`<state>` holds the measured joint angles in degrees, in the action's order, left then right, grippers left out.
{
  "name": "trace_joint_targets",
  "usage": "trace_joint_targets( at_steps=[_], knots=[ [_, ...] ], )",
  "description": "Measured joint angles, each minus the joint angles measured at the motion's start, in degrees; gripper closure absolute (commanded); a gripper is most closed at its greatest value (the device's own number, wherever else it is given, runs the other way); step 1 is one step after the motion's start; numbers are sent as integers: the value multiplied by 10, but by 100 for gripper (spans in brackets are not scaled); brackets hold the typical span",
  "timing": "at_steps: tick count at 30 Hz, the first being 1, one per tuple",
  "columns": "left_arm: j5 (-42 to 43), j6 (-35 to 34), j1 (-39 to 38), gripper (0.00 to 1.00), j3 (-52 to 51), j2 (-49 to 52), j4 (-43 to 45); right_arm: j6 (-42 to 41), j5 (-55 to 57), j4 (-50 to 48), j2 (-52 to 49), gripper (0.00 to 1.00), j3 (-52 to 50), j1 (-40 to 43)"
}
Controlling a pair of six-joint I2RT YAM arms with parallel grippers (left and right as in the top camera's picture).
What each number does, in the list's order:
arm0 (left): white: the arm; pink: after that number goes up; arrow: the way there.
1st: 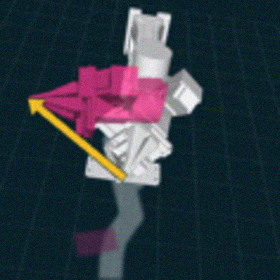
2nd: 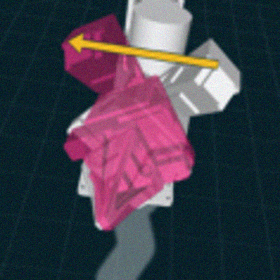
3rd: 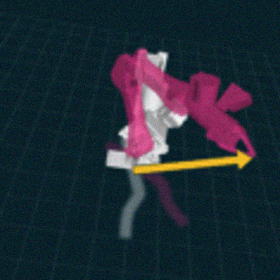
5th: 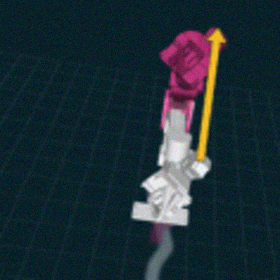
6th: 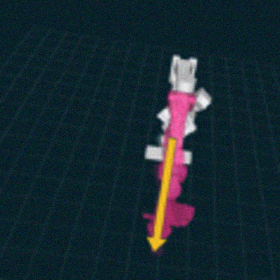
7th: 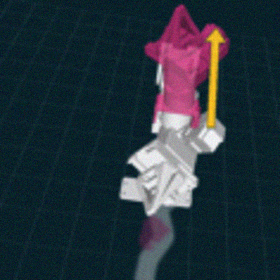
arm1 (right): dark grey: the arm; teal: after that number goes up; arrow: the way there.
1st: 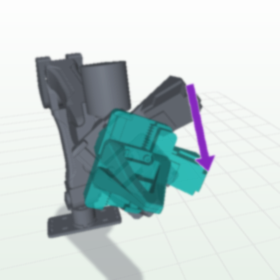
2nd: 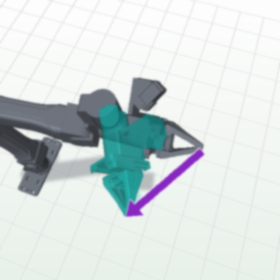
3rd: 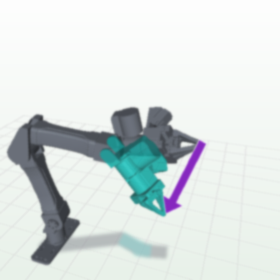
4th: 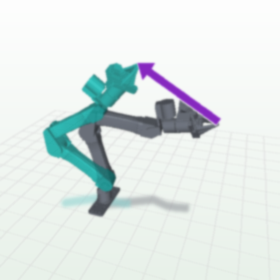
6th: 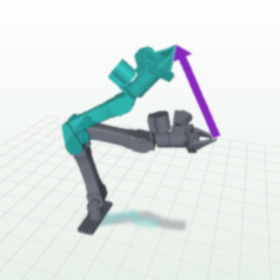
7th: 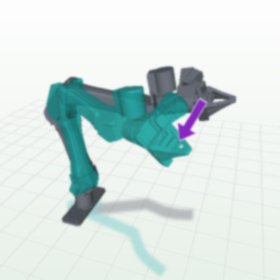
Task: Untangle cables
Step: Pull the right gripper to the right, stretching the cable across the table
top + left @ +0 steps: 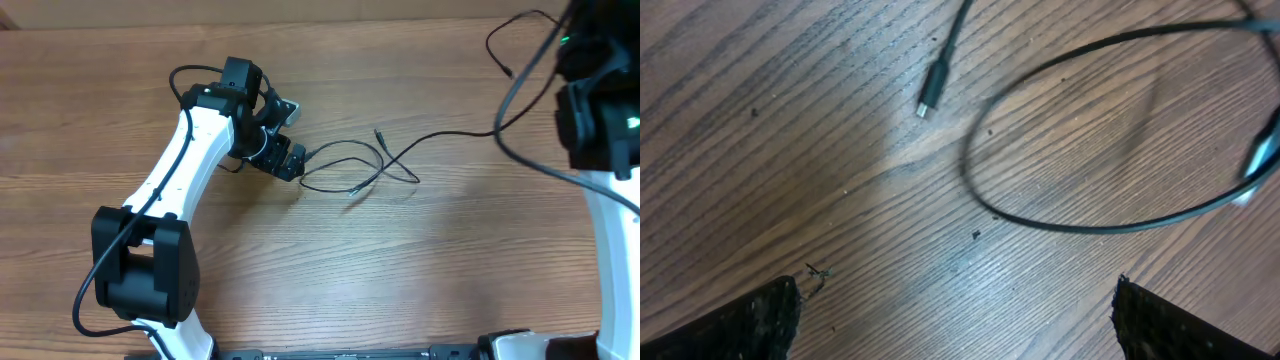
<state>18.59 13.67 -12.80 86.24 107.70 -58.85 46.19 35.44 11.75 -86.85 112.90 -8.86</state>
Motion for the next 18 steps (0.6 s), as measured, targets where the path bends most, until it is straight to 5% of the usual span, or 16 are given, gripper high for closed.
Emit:
trace_joint_targets(
  at_steps=[7,18],
  knots=[
    [0,0,0,1,0,0,0,86,-8,-92,1,96,0,16],
    [0,0,0,1,0,0,0,41,-67,41,0,96,1,13]
  ],
)
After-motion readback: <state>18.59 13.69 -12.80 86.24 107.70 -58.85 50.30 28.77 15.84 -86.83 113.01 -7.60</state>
